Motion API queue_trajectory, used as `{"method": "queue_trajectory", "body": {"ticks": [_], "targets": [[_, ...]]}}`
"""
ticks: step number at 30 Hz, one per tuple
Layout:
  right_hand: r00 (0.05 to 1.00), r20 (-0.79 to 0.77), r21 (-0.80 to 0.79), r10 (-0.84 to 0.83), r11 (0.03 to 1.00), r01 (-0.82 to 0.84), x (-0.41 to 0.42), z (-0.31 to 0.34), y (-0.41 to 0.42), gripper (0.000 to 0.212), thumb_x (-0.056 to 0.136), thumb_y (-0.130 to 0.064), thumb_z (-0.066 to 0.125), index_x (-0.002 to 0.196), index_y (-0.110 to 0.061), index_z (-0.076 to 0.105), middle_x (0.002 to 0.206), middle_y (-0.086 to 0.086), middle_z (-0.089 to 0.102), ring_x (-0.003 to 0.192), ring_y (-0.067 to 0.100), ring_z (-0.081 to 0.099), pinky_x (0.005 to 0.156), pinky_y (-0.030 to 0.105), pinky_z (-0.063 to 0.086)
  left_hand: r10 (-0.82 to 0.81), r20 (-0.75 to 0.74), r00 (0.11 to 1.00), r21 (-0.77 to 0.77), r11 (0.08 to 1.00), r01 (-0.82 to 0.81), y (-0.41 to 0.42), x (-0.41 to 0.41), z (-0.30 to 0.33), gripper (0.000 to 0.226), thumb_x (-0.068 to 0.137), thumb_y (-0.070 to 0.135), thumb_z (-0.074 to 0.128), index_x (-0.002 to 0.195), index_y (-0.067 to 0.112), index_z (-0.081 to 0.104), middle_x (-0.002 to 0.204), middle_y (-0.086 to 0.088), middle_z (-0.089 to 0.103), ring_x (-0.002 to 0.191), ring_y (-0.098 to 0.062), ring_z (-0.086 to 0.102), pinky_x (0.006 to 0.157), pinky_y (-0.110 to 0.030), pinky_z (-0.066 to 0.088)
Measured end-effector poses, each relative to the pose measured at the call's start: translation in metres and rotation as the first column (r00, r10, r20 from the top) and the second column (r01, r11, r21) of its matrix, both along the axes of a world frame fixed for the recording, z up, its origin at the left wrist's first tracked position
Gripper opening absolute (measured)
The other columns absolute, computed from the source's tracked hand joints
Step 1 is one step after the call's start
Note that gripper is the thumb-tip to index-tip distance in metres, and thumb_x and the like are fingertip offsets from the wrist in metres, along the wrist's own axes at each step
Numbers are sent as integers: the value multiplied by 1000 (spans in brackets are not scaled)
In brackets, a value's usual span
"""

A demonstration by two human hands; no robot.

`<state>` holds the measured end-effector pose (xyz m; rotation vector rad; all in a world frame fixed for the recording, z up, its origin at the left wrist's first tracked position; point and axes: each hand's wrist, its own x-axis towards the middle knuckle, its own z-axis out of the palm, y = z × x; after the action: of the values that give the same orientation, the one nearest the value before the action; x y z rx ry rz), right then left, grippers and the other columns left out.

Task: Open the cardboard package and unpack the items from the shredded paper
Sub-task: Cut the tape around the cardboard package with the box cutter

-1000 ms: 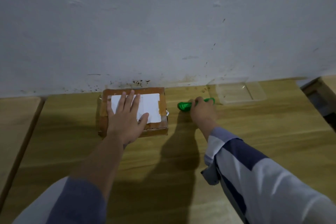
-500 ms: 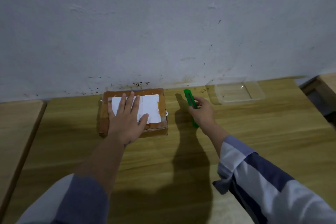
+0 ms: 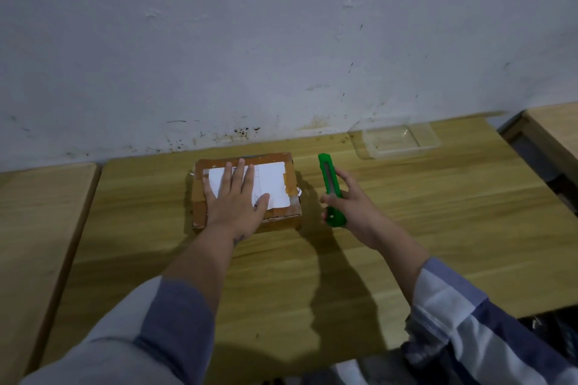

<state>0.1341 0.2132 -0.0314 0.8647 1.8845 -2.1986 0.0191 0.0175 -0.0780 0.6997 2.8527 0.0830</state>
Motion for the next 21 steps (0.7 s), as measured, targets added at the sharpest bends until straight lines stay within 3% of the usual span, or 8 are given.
{"method": "queue_trajectory", "body": {"ticks": [3,5,9,14,17,21], "targets": [[988,5,-47,153,987,-152,8,5,-5,94,87,17,46,146,-45,9,124,9,49,105,28,52,95,43,45,-3,10,1000,6,1000,3,-3,10,0,69,96,60,10,151,27,-15,158,5,-25,144,-16,-26,113,-57,-17],[978,3,-17,207,978,-207,13,8,-8,97,86,20,42,147,-45,3,124,3,46,104,26,50,97,42,44,-8,13,1000,7,1000,8,-5,16,0,69,96,60,10,151,26,-15,158,5,-25,144,-16,-26,113,-56,-17],[992,-24,20,127,992,-126,17,10,-16,78,93,11,39,149,-35,11,112,5,54,79,17,49,82,36,49,-13,10,1000,5,1000,13,-9,24,-1,70,95,61,9,151,27,-15,158,5,-25,144,-17,-26,113,-58,-14],[997,-49,331,-56,941,69,18,6,-27,53,98,-8,44,145,-29,32,79,1,59,54,12,49,59,31,48,-9,8,1000,14,1000,9,-11,30,0,69,95,61,9,151,27,-14,158,4,-25,144,-18,-26,113,-57,-15],[996,-57,436,-69,896,87,20,3,-34,49,97,-12,47,141,-30,38,75,0,61,47,13,50,52,30,50,-5,-1,1000,21,1000,5,-11,32,0,69,95,61,10,151,27,-13,158,4,-24,144,-18,-25,113,-56,-16],[997,-37,450,-71,889,80,20,-1,-41,48,97,-13,47,140,-32,40,71,-2,59,47,12,47,48,29,48,-1,-5,1000,25,1000,2,-11,31,-1,70,95,62,10,151,27,-13,158,4,-24,145,-18,-25,113,-57,-15]]}}
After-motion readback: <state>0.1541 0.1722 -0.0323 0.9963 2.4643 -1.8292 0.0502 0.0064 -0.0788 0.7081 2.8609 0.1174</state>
